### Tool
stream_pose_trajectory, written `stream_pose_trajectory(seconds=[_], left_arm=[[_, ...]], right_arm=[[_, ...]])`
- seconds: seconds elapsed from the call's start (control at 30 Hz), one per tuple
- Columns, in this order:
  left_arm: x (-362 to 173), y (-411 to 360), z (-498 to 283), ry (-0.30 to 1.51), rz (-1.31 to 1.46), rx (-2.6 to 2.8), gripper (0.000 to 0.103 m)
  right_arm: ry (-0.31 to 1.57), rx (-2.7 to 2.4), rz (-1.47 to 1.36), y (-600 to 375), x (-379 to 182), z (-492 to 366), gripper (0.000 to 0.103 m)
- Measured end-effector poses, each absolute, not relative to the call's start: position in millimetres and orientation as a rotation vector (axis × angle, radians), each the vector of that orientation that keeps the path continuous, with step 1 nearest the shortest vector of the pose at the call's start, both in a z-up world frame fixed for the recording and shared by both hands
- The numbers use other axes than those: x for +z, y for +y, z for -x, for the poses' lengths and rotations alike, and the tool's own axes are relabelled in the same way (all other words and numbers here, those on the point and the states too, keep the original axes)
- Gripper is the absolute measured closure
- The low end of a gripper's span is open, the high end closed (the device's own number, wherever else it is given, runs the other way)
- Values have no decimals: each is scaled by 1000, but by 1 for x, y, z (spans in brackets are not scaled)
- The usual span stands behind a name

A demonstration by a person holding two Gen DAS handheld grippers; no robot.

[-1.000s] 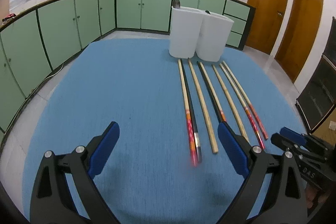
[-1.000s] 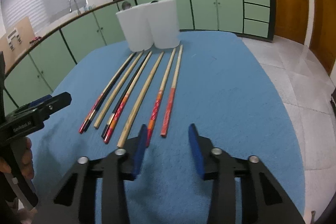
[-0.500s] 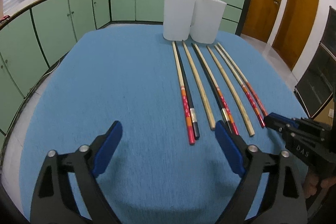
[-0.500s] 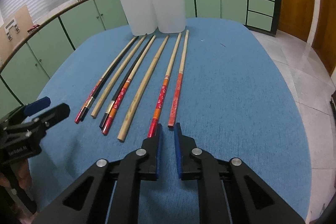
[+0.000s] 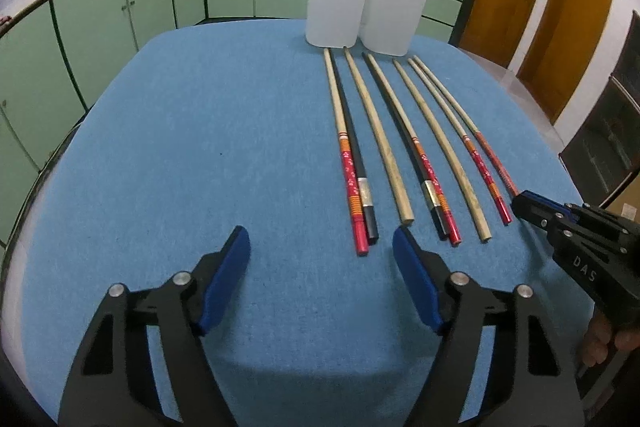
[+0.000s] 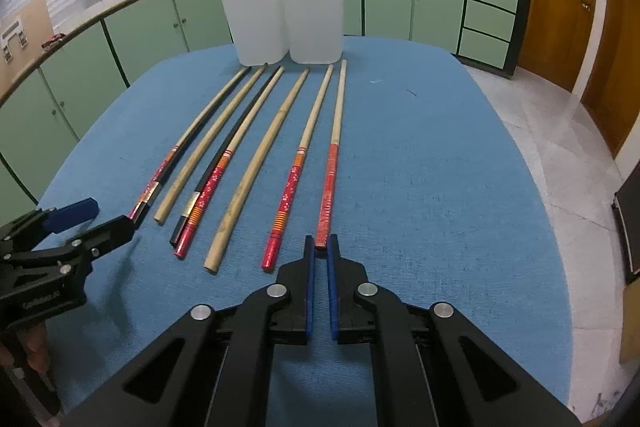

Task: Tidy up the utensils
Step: 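Grasp a red chopstick with the right tool while the left tool grasps a red-patterned chopstick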

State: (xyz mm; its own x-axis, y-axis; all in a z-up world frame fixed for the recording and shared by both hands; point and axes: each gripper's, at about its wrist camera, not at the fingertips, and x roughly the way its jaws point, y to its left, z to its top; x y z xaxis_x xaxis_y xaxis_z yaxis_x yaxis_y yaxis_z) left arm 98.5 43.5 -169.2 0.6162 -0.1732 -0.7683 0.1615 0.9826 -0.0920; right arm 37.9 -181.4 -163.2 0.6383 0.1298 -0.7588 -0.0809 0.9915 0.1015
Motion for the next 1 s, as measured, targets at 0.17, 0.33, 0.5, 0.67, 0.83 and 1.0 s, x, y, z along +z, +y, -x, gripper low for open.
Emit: stream_pose_trajectory(seconds=[0.17, 0.33, 0.5, 0.67, 0.83, 1.0], left_arm=[[-169, 47, -98, 890, 16, -187, 36], [-170, 43, -98, 891, -6, -183, 36], [-170, 40, -103, 890, -7, -186, 54], [-170, 39, -105, 891, 0, -180, 61], [-169, 41, -102, 892, 7, -180, 68], [-169, 42, -99, 886, -1, -159, 69]], right_arm=[[871, 124, -68, -183, -164, -38, 97], [871, 126, -72, -184, -164, -39, 97], [872, 123, -74, -184, -164, -39, 97], [872, 97, -80, -187, -163, -41, 97], [872, 95, -77, -188, -164, -41, 97], [872, 97, -79, -189, -164, -41, 97]])
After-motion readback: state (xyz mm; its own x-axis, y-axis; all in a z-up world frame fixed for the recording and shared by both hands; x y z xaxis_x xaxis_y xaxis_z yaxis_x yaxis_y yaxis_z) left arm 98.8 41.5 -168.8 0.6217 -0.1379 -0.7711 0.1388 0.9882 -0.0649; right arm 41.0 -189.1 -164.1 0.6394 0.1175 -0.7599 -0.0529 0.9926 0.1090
